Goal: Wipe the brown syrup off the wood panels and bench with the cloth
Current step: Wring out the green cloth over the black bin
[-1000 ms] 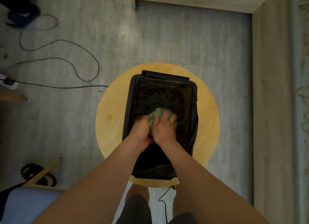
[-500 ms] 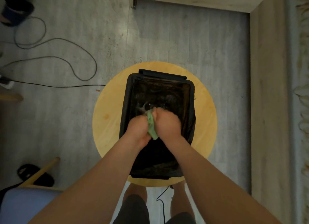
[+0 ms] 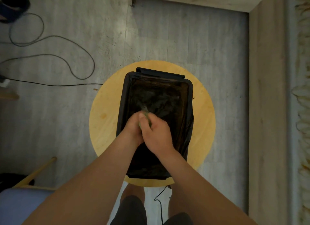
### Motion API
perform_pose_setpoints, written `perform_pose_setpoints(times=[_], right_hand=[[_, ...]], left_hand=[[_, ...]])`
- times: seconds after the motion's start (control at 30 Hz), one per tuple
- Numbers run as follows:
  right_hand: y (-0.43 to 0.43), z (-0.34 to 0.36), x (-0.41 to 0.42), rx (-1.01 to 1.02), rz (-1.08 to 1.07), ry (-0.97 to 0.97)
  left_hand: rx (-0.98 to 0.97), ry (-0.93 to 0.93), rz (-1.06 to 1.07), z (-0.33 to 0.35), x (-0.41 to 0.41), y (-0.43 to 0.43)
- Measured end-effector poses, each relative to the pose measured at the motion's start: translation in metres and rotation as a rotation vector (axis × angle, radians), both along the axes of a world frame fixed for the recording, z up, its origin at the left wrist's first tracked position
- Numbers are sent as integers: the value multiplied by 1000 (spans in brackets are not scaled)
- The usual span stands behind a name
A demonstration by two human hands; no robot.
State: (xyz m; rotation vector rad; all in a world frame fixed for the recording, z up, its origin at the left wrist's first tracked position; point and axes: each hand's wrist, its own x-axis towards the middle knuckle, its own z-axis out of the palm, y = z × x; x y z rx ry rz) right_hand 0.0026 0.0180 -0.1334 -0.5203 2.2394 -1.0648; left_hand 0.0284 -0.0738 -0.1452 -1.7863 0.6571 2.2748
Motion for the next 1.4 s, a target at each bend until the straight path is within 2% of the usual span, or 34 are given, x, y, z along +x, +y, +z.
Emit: perform_pose_setpoints(times=[0.07, 0.1, 0.23, 0.3, 0.37, 0.47, 0.53, 0.57, 0.7, 0.77, 0.87, 0.93, 1.0, 1.03, 1.13, 1.2, 1.27, 1.33, 1.4], right_hand=[[1, -4, 0, -21, 78, 117], [1, -11, -3, 42, 128, 166], [4, -49, -27, 500, 260, 360], [3, -56, -33, 610, 156, 371], [0, -56, -24, 598, -36, 227], [-9, -53, -8, 596, -99, -191], [-10, -45, -2, 436, -117, -411], [-8, -38, 2, 338, -126, -412], [1, 2, 14, 28, -119, -73], [0, 5, 18, -31, -43, 86], [-1, -14, 3, 157, 77, 285], [0, -31, -16, 342, 130, 325], [4, -44, -29, 484, 99, 356], [4, -47, -29, 493, 37, 347], [2, -48, -15, 372, -226, 203], [6, -50, -9, 379, -219, 11], [12, -47, -11, 322, -158, -253], [19, -36, -14, 164, -212, -479], [25, -27, -20, 76, -288, -580]], left_hand=[[-30, -2, 13, 4, 1, -1], [-43, -5, 6, 8, 1, -1], [-33, 50, 15, 15, 4, 5], [-53, 55, -38, 16, 6, 7], [-100, 21, -41, 11, 7, 7], [-123, -46, -31, 7, 6, 11], [-51, -58, -11, 8, 5, 12], [-26, -73, -12, 9, 6, 9], [-44, -31, -32, 9, 5, 0], [-102, -69, -51, 14, 4, 1], [-73, 3, -59, 25, 5, 4], [-89, 65, -92, 25, 8, 8], [-103, 79, -171, 19, 12, 11], [-132, 68, -232, 18, 13, 12], [-377, -92, -493, 12, 13, 12], [-563, -121, -706, 8, 13, 12], [-618, -54, -848, 3, 12, 11], [-589, 10, -828, -1, 13, 8], [-523, 39, -736, -1, 13, 3]])
